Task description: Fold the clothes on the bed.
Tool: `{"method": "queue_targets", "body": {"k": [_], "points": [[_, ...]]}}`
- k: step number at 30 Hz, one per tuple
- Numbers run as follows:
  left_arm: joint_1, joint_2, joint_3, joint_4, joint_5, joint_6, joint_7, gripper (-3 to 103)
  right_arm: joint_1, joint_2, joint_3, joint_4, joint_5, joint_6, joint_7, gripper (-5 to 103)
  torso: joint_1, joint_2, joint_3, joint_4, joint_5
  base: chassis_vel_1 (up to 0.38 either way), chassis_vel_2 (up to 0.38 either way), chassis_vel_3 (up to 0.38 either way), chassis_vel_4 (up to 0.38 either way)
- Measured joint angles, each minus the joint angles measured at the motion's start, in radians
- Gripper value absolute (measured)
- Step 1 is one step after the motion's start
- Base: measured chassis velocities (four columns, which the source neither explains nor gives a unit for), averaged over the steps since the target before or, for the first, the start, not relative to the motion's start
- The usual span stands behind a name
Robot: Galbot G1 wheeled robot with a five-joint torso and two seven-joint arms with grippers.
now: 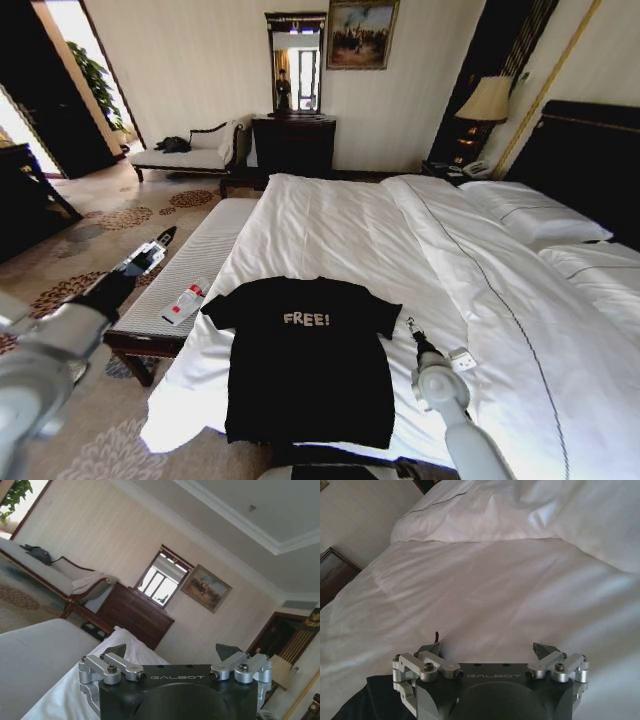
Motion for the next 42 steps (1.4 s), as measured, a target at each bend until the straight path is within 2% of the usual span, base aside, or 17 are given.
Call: {"method": "queue_targets", "body": {"k": [1,6,12,17,20,25,32,36,38,39,40,41,42], "points": [[0.000,0.000,0.000,0.000,0.000,0.000,0.000,100,0.000,0.000,0.000,0.000,0.000,0.000,0.000,100,0.000,0.000,0.000,0.0000,0.0000,0.000,0.000,0.000,0.000],[0.018,-0.038,-0.008,0.004,0.004,0.008,-0.008,100,0.049,-0.103,-0.004,-0.065,0.065,-0.023,-0.053,100,0.000,0.000,0.000,-0.0002,-0.0002,0.000,0.000,0.000,0.000],[0.009,-0.036,-0.028,0.009,-0.024,0.016,-0.020,100,0.091,-0.159,-0.043,-0.101,0.125,-0.053,-0.107,100,0.000,0.000,0.000,0.0000,-0.0003,0.000,0.000,0.000,0.000],[-0.040,0.017,-0.082,0.011,-0.173,0.063,-0.058,100,0.146,-0.189,-0.098,-0.153,0.119,-0.072,-0.175,100,0.000,0.000,0.000,-0.0002,-0.0002,0.000,0.000,0.000,0.000],[-0.048,0.052,-0.105,0.012,-0.195,0.086,-0.062,100,0.166,-0.194,-0.119,-0.174,0.117,-0.078,-0.196,100,0.000,0.000,0.000,0.0000,-0.0001,0.000,0.000,0.000,0.000],[-0.048,0.089,-0.115,0.014,-0.195,0.137,-0.092,100,0.179,-0.200,-0.156,-0.197,0.088,-0.083,-0.224,100,0.000,0.000,0.000,-0.0002,-0.0003,0.000,0.000,0.000,0.000],[-0.050,0.091,-0.069,0.015,-0.151,0.176,-0.111,100,0.204,-0.202,-0.193,-0.231,0.046,-0.067,-0.254,101,0.000,0.000,0.000,-0.0001,-0.0003,0.000,0.000,0.000,0.000],[-0.057,0.092,-0.029,0.016,-0.115,0.191,-0.120,100,0.226,-0.210,-0.204,-0.254,0.041,-0.057,-0.267,97,0.000,0.000,0.000,-0.0001,-0.0003,0.000,0.000,0.000,0.000],[-0.067,0.100,-0.006,0.016,-0.094,0.195,-0.120,100,0.239,-0.218,-0.210,-0.267,0.041,-0.054,-0.273,90,0.000,0.000,0.000,-0.0001,-0.0003,0.000,0.000,0.000,0.000],[-0.067,0.100,-0.006,0.016,-0.094,0.195,-0.120,100,0.239,-0.218,-0.210,-0.267,0.041,-0.054,-0.273,90,0.000,0.000,0.000,-0.0001,-0.0003,0.000,0.000,0.000,0.000],[-0.072,0.104,-0.002,0.016,-0.092,0.196,-0.120,100,0.241,-0.220,-0.210,-0.269,0.041,-0.054,-0.274,84,0.000,0.000,0.000,-0.0002,-0.0002,0.000,0.000,0.000,0.000],[-0.076,0.108,0.000,0.016,-0.092,0.196,-0.120,100,0.244,-0.222,-0.211,-0.271,0.044,-0.054,-0.274,84,0.000,0.000,0.000,-0.0002,-0.0003,0.000,0.000,0.000,0.000],[-0.079,0.113,0.000,0.016,-0.091,0.196,-0.120,100,0.245,-0.224,-0.212,-0.272,0.048,-0.053,-0.274,79,0.000,0.000,0.000,-0.0002,-0.0003,0.000,0.000,0.000,0.000]]}}
